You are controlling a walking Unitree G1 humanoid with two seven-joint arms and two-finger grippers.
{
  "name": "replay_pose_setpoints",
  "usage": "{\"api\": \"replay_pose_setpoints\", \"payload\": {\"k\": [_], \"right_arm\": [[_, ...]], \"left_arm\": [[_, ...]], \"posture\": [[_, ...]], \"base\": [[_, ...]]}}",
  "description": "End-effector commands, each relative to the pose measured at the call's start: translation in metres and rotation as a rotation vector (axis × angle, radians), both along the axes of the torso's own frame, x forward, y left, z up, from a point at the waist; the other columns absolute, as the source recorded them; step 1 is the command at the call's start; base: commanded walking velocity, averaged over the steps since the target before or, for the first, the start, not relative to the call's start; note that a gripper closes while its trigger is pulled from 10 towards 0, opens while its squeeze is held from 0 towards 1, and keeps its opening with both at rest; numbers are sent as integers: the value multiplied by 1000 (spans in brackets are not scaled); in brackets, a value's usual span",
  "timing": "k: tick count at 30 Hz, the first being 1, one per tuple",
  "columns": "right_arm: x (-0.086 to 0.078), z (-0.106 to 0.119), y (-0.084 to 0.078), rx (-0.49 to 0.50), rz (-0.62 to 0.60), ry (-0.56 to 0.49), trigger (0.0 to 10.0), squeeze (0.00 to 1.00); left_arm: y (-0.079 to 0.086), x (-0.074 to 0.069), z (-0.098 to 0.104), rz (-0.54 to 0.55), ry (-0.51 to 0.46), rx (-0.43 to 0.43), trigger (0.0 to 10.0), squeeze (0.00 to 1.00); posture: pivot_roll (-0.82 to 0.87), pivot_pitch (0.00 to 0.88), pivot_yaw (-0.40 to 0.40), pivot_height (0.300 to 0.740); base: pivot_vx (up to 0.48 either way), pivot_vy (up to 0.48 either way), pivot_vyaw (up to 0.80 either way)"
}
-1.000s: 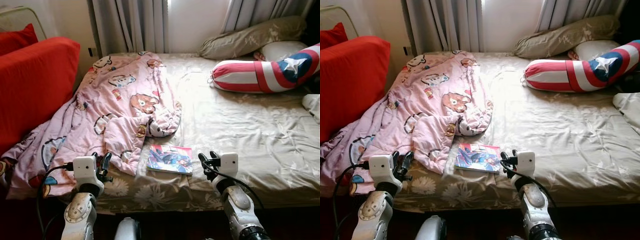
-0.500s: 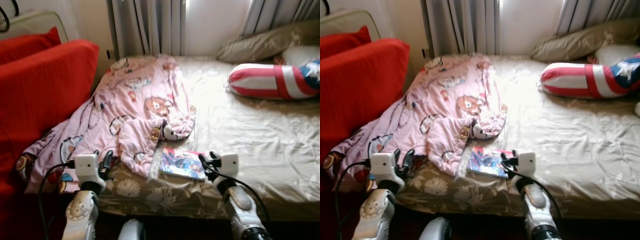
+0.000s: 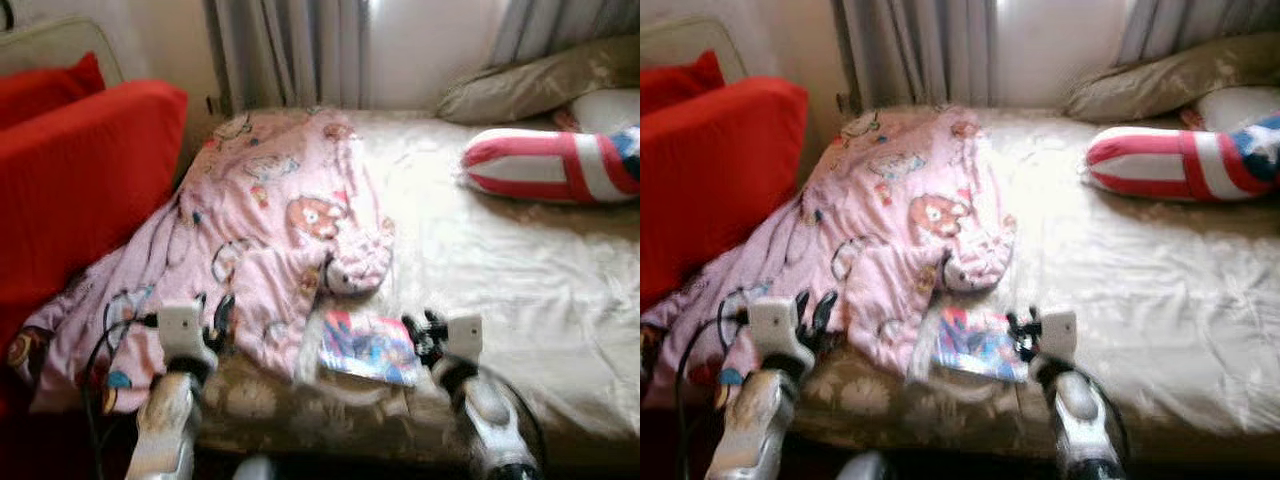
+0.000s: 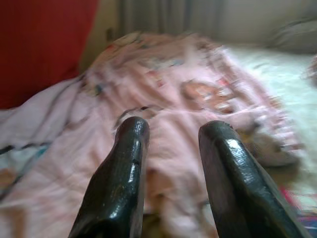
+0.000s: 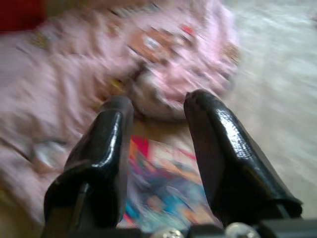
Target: Clean up the room
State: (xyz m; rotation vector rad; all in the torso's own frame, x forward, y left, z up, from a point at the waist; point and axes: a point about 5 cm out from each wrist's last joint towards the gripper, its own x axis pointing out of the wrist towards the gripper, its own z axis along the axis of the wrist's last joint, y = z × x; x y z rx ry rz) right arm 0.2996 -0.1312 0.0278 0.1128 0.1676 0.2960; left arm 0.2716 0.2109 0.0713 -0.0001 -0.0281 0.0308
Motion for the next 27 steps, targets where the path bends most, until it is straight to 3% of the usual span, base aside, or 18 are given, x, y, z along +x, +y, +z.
{"api": "replay_pose_setpoints", "payload": {"k": [1,8,18,23,27], "right_arm": [[-2,-3,-14,-19,-24,13,10000,0],[-4,-4,-12,-16,-7,18,10000,0],[-5,-8,-11,-56,0,53,10000,0],[-6,-10,-10,-54,12,61,10000,0],[-7,-10,-9,-45,18,52,10000,0]], "left_arm": [[-8,4,4,-22,-15,-13,10000,0],[-9,2,4,-26,-15,-16,10000,0],[-12,0,3,-43,-7,-26,10000,0],[-11,0,4,-44,-3,-28,10000,0],[-11,-1,5,-43,-4,-27,10000,0]], "posture": [[44,0,3,625],[44,0,3,625],[46,0,0,625],[48,0,-1,595],[55,0,-2,595]], "base": [[364,0,0],[348,0,0],[0,0,0],[0,0,0],[0,0,0]]}}
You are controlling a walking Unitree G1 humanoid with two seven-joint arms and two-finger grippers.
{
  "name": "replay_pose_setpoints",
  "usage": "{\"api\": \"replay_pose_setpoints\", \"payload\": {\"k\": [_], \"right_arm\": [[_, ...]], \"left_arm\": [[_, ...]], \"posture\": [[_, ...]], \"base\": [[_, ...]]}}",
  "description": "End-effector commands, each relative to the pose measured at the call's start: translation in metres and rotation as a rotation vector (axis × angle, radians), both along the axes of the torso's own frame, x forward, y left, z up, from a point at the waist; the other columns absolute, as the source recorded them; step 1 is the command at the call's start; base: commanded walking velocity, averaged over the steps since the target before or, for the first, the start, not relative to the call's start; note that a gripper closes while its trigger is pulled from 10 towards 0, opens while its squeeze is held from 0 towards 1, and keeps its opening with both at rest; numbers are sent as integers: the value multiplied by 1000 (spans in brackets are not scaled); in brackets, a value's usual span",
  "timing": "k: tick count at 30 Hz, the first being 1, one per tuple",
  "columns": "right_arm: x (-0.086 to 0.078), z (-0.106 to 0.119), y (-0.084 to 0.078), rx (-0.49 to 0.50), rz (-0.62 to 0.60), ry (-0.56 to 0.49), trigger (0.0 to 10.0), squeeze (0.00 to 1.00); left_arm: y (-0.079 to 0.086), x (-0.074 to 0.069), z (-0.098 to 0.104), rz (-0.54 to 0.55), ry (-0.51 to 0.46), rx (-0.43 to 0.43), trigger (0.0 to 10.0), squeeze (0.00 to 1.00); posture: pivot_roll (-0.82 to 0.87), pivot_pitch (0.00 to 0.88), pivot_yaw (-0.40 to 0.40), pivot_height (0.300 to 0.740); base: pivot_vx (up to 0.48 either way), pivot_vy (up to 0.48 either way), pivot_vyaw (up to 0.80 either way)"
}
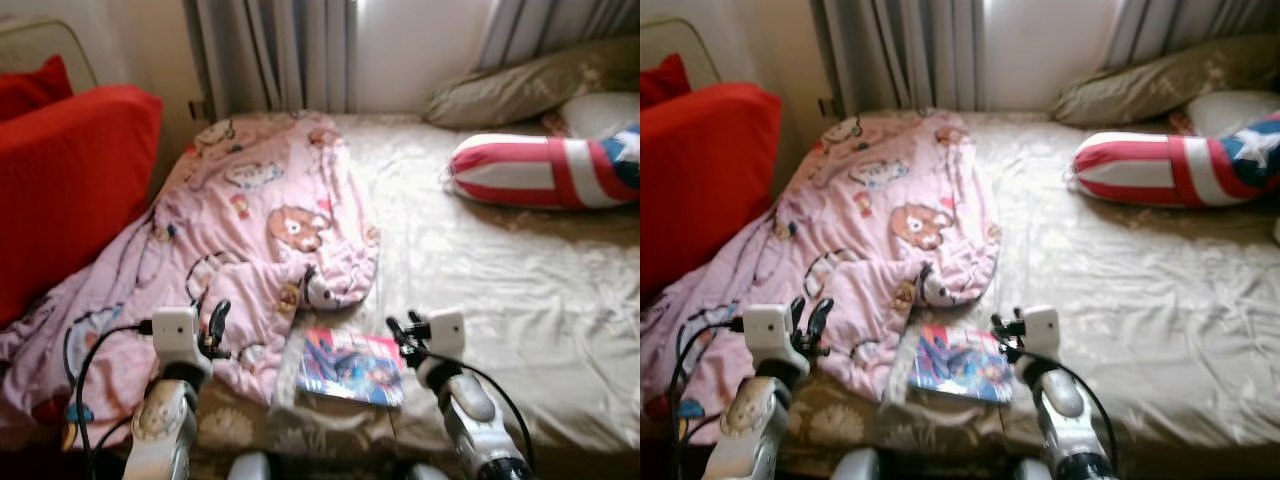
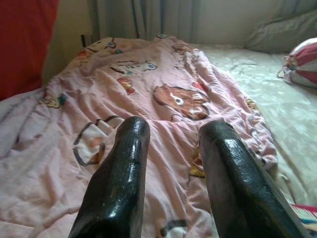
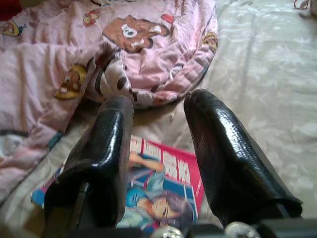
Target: Clean up the room
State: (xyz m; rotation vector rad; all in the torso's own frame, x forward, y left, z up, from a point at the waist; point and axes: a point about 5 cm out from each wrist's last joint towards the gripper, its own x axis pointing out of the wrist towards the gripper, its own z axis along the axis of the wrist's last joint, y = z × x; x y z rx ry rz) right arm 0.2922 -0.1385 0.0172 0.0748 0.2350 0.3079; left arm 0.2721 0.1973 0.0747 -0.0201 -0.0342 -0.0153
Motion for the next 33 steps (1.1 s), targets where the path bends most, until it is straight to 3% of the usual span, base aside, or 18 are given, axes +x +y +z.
{"api": "replay_pose_setpoints", "payload": {"k": [1,17,23,33], "right_arm": [[0,1,-2,1,-1,-3,10000,0],[8,-11,-2,41,-137,175,10000,0],[12,-10,-8,49,-242,203,10000,0],[7,-16,-17,51,-294,246,10000,0]], "left_arm": [[3,-1,2,3,-1,-8,10000,0],[6,-3,9,-25,3,52,10000,0],[22,-12,16,18,7,104,10000,0],[27,-27,21,7,22,159,10000,0]], "posture": [[61,0,-2,595],[118,0,8,595],[149,78,26,595],[194,154,34,595]], "base": [[0,0,0],[0,0,0],[0,0,0],[0,0,0]]}}
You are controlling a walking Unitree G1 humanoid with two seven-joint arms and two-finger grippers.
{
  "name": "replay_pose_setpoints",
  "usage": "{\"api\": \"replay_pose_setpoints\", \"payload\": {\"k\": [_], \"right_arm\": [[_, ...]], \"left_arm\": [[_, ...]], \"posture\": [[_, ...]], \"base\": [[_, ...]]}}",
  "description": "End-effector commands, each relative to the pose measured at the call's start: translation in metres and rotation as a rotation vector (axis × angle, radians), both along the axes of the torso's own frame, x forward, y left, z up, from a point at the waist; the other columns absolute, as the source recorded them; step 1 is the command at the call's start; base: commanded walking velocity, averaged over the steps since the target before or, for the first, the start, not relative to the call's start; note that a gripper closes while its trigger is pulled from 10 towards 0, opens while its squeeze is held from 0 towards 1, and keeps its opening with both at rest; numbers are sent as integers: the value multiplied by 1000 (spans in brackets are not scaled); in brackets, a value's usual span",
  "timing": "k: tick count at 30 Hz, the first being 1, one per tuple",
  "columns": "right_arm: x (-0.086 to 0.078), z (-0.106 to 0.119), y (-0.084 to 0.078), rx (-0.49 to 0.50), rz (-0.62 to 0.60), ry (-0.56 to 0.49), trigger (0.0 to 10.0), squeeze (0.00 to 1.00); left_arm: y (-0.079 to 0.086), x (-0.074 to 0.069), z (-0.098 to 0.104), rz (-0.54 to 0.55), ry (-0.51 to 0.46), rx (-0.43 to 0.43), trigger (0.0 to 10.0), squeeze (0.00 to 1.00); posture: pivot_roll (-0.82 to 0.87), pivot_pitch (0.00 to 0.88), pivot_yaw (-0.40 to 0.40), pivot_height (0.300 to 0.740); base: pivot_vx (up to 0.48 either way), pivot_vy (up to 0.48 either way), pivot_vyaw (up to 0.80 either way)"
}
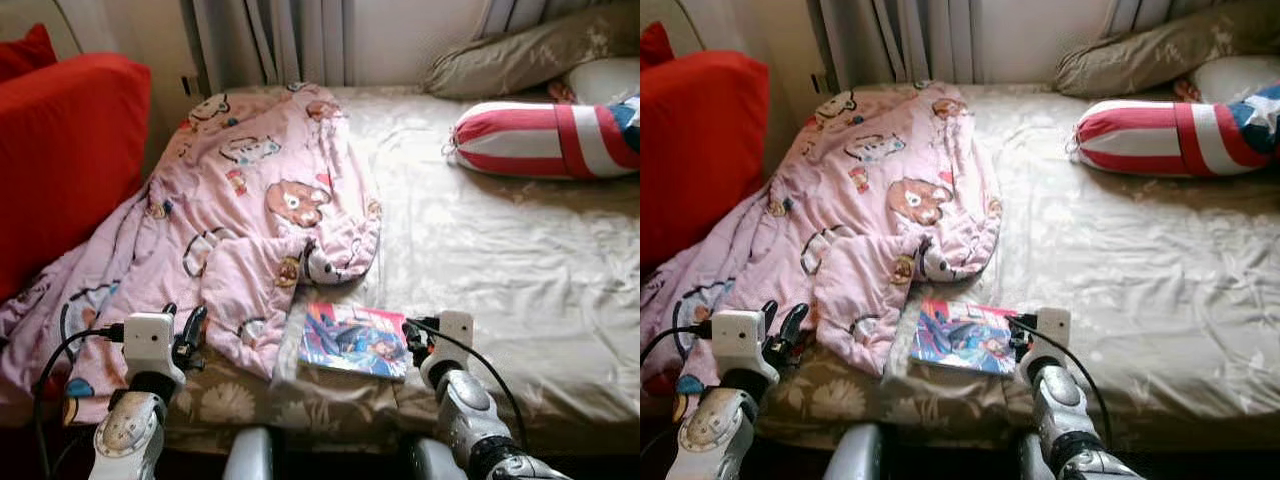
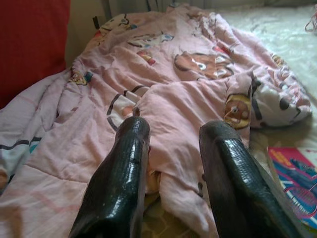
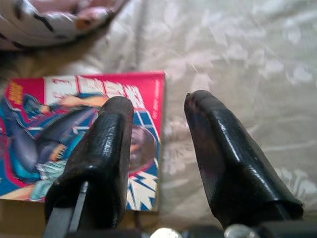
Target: Clean up the room
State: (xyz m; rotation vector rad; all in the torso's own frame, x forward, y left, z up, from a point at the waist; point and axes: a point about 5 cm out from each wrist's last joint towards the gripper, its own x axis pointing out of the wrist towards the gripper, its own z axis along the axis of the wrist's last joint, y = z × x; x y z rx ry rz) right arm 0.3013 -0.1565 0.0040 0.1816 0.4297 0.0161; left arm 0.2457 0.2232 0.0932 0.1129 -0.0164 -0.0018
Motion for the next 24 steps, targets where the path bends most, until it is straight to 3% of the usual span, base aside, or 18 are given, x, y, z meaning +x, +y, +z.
{"api": "replay_pose_setpoints", "payload": {"k": [1,4,5,6,8,13,14,24], "right_arm": [[-2,-3,2,15,-7,28,10000,0],[-4,-5,6,33,5,33,10000,0],[-4,-6,8,51,7,43,10000,165],[-6,-8,10,75,6,52,10000,984],[-6,-8,11,97,-2,54,10000,1000],[-7,-11,17,152,-10,82,10000,988],[-6,-10,18,145,-5,80,10000,0],[1,-2,20,185,-34,38,10000,0]], "left_arm": [[0,-3,3,-10,8,27,10000,0],[-2,-12,5,-13,16,26,10000,0],[-2,-14,5,-13,20,25,10000,0],[-3,-18,5,-13,27,24,10000,0],[-4,-22,5,-16,35,23,10000,0],[-6,-30,7,-18,54,20,10000,0],[-6,-31,8,-20,56,20,10000,0],[-6,-40,12,-17,80,25,10000,0]], "posture": [[197,159,35,595],[208,190,39,595],[210,198,40,595],[217,213,42,595],[224,221,44,595],[240,246,54,595],[240,246,54,595],[261,264,63,595]], "base": [[0,0,0],[0,0,0],[0,0,0],[0,0,0],[0,0,0],[0,0,0],[0,0,0],[0,0,0]]}}
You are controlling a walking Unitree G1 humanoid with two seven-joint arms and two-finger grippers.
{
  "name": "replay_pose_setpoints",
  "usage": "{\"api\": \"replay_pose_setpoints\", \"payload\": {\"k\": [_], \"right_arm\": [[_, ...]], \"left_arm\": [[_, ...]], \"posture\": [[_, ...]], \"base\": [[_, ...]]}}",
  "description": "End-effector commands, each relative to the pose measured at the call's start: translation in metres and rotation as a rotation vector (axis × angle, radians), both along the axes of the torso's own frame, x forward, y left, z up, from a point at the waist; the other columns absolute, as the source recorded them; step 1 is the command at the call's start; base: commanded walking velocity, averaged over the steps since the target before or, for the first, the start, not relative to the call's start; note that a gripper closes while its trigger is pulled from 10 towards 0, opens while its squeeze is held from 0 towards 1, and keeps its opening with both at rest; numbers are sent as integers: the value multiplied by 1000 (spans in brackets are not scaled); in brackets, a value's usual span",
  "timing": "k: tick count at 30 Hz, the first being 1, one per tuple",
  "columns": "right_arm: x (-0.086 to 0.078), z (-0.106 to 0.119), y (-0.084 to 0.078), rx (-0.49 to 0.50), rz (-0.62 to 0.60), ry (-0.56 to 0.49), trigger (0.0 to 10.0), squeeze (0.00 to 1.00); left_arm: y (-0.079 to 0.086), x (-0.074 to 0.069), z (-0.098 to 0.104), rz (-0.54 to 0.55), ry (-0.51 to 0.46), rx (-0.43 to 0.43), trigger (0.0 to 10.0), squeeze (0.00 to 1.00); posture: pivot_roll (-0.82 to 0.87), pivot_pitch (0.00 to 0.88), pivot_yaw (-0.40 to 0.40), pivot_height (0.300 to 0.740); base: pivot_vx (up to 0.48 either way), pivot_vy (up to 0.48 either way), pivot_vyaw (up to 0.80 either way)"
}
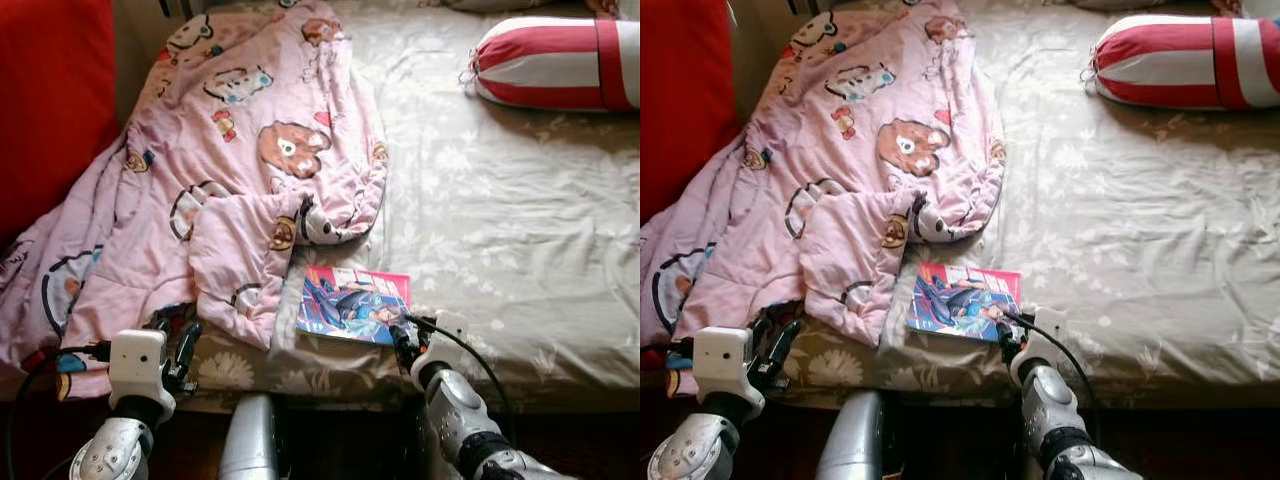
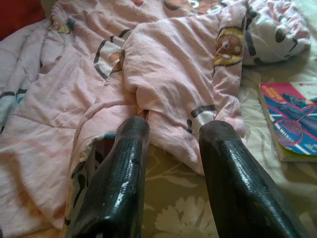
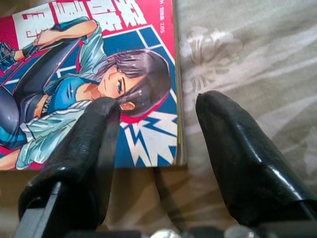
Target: Clean up the room
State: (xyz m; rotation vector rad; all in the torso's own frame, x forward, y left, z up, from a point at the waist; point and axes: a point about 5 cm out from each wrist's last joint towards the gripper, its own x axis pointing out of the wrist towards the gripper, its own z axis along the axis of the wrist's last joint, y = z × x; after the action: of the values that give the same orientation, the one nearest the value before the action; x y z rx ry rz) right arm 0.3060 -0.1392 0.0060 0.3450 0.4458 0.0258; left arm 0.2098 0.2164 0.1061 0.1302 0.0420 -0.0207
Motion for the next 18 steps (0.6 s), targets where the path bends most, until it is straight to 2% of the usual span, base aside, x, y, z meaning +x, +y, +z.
{"api": "replay_pose_setpoints", "payload": {"k": [1,9,18], "right_arm": [[-4,-4,2,28,-9,19,10000,0],[0,1,3,76,-9,-6,10000,0],[3,2,7,173,1,-2,10000,0]], "left_arm": [[0,-5,0,-1,22,8,10000,0],[1,-10,2,2,33,12,10000,0],[0,-15,6,1,39,17,10000,0]], "posture": [[264,266,64,595],[270,269,68,595],[293,279,75,595]], "base": [[0,0,0],[0,0,0],[0,0,0]]}}
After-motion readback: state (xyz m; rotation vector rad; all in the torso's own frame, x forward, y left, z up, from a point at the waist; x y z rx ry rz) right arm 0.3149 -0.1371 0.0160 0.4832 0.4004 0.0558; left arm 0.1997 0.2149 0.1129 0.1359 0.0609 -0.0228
